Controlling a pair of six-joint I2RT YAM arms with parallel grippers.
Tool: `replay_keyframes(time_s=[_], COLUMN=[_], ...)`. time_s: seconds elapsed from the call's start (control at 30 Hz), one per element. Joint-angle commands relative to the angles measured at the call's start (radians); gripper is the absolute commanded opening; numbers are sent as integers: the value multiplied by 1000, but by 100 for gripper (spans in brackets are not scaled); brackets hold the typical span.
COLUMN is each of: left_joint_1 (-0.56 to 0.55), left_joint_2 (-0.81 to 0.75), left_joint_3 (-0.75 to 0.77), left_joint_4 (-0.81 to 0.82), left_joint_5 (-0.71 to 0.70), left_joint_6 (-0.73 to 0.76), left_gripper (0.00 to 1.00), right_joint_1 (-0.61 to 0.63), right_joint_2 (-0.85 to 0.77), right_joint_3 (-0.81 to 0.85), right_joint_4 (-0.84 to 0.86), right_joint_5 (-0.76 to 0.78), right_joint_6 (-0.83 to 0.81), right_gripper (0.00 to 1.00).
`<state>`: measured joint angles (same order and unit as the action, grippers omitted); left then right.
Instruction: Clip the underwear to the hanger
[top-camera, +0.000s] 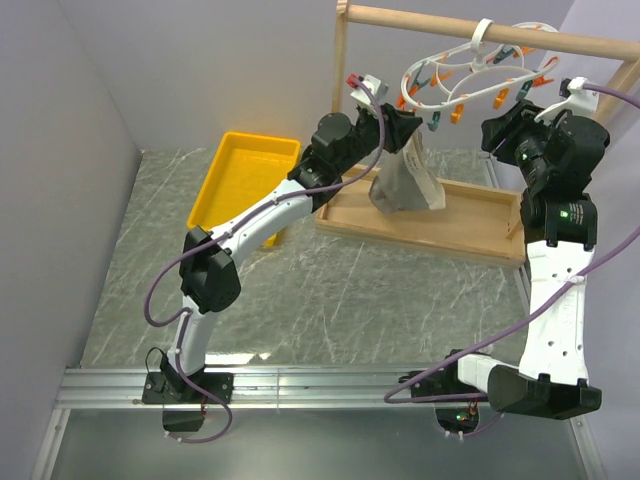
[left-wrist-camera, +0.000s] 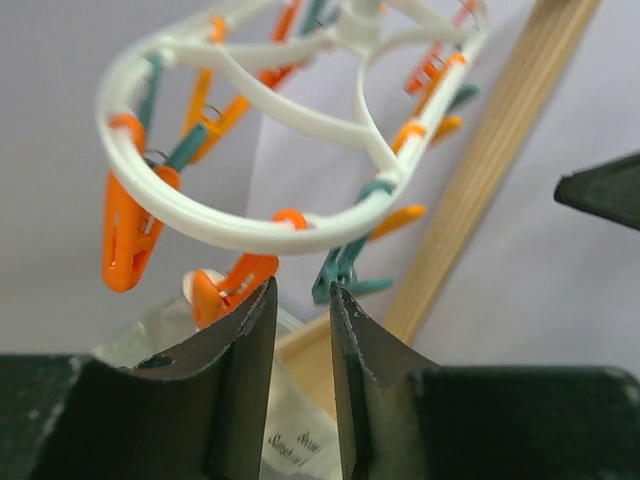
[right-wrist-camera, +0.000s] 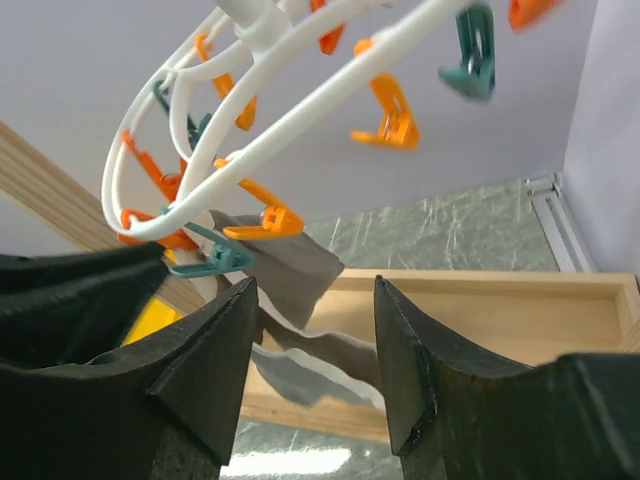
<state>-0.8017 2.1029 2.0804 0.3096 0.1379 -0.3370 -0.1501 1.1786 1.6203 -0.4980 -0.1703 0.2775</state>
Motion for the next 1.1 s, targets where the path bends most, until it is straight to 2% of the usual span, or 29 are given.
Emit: replay_keyframes(time_s=[0.0,0.23,0.53,1.07], left_joint_1=[27,64,91,98], left_joint_2=[-7,0,0,-21], left_joint_3=[58,64,66,33], left_joint_4=[92,105,102,98], left_joint_5=[-44,-34,-3,23], left_joint_6=[6,18,3,1], left_gripper=[33,35,36,36], right_joint_1=[-16,-20,-16,40], right_joint_2=[-2,32,153,240], right_joint_3=[-8,-54,12,39], right_joint_4=[105,252,349,398], right_joint_5=[-52,-199,-325,-337], right_joint_6=[-49,-63,-38,-61], right_gripper=[56,54,49,45])
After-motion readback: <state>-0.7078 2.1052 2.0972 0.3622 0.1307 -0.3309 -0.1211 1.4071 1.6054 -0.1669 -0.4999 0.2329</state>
